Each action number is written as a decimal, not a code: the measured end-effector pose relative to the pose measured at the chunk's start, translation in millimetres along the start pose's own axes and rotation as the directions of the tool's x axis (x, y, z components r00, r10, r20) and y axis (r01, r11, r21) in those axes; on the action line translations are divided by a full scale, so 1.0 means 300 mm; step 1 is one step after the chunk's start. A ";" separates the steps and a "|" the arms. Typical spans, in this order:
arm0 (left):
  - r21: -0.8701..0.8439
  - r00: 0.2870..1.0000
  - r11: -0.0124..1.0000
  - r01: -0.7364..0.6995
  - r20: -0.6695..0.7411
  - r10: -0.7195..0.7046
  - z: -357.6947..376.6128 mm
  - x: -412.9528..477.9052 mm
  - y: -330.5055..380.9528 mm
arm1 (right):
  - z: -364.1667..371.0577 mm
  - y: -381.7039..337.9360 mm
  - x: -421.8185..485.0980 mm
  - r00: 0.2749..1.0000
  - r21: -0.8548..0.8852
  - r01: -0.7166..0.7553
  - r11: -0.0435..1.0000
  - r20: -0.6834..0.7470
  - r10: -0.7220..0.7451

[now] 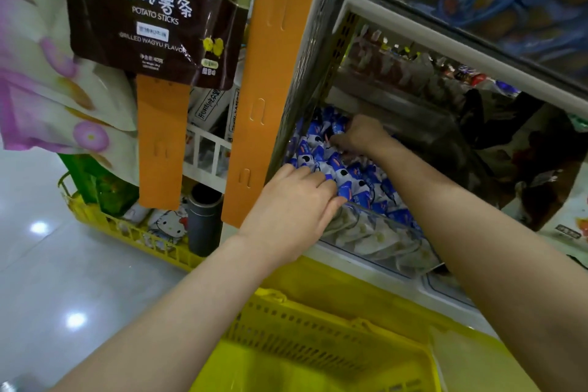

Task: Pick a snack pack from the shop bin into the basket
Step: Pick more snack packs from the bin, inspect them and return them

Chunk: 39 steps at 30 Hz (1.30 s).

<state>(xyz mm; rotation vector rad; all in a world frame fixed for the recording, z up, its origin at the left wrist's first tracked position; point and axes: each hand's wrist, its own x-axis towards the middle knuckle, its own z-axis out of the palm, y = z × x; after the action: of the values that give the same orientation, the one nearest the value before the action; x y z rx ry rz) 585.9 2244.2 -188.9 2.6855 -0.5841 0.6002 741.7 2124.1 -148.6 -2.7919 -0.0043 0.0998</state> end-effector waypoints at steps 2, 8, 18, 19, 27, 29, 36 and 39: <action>-0.007 1.000 1.000 -0.004 -0.010 0.004 0.000 -0.001 -0.002 | 0.012 -0.025 0.017 1.000 -0.070 0.024 0.997 0.005 -0.023; 0.008 0.999 1.000 -0.013 -0.032 0.013 0.005 0.002 -0.005 | 0.018 -0.005 0.025 0.993 -0.158 0.116 0.981 0.029 -0.113; 0.002 0.997 1.000 -0.022 -0.077 0.022 0.012 -0.001 -0.008 | 0.051 0.003 0.033 0.979 -0.091 0.204 0.975 -0.004 -0.205; 0.006 0.996 1.000 -0.024 -0.086 0.024 0.014 0.000 -0.009 | 0.043 0.012 0.030 0.976 -0.037 0.216 0.976 0.029 -0.215; 0.040 0.993 0.999 -0.034 -0.109 0.038 0.018 0.001 -0.007 | 0.039 0.047 0.011 0.936 -0.124 0.310 0.943 0.211 -0.280; 0.044 0.994 0.999 -0.032 -0.105 0.037 0.018 0.001 -0.006 | 0.023 0.062 0.008 0.938 0.006 0.320 0.948 0.139 -0.317; 0.058 0.991 0.998 -0.033 -0.124 0.040 0.023 0.002 -0.005 | -0.009 0.151 0.050 0.990 -0.023 0.139 0.990 -0.015 -0.139; 0.055 0.991 0.998 -0.028 -0.126 0.035 0.024 0.002 -0.006 | -0.002 0.138 0.061 0.994 -0.035 0.112 0.993 -0.002 -0.112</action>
<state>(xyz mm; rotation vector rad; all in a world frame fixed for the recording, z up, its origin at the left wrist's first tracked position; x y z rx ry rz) 589.4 2242.7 -195.3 2.6666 -0.5849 0.7991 759.8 2085.3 -163.3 -2.8195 -0.1635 0.0671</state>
